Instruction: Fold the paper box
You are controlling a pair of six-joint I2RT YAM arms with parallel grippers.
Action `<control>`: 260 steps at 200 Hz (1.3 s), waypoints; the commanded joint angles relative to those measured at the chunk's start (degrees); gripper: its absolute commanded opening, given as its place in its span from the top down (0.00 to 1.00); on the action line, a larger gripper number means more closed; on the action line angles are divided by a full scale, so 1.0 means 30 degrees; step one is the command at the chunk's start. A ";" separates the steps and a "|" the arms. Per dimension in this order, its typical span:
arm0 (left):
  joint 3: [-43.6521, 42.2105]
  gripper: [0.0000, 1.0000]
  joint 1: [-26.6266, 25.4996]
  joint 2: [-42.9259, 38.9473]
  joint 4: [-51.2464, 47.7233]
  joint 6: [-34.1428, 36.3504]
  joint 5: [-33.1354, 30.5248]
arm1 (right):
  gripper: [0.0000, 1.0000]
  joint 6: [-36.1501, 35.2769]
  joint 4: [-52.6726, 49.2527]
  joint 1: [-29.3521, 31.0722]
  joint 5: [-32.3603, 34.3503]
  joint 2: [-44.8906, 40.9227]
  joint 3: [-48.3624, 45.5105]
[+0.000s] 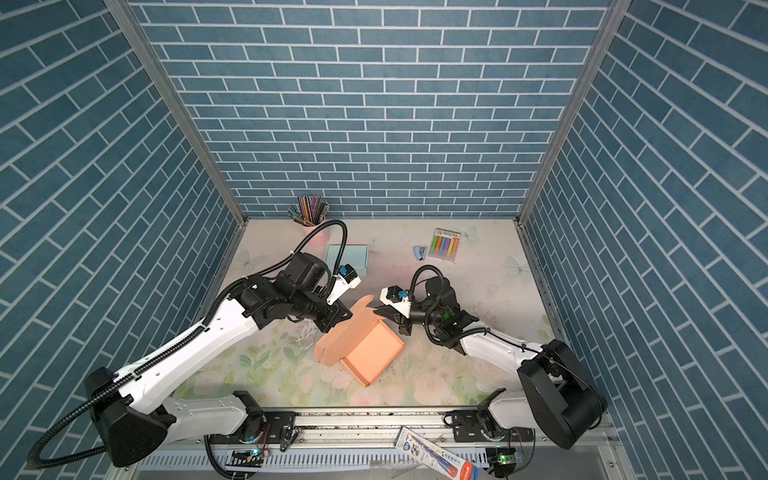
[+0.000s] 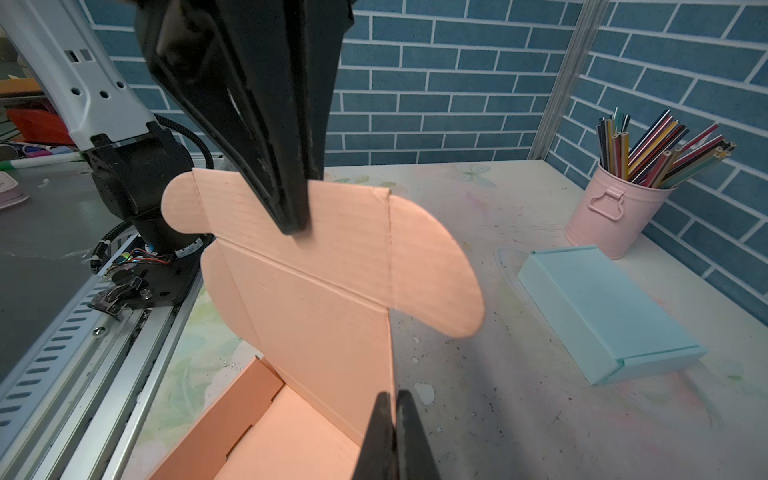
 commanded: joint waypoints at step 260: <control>-1.4930 0.14 0.5921 -0.3417 2.2274 -0.8924 0.3351 | 1.00 0.2649 0.0575 -0.1619 0.6311 -0.1519 -0.1865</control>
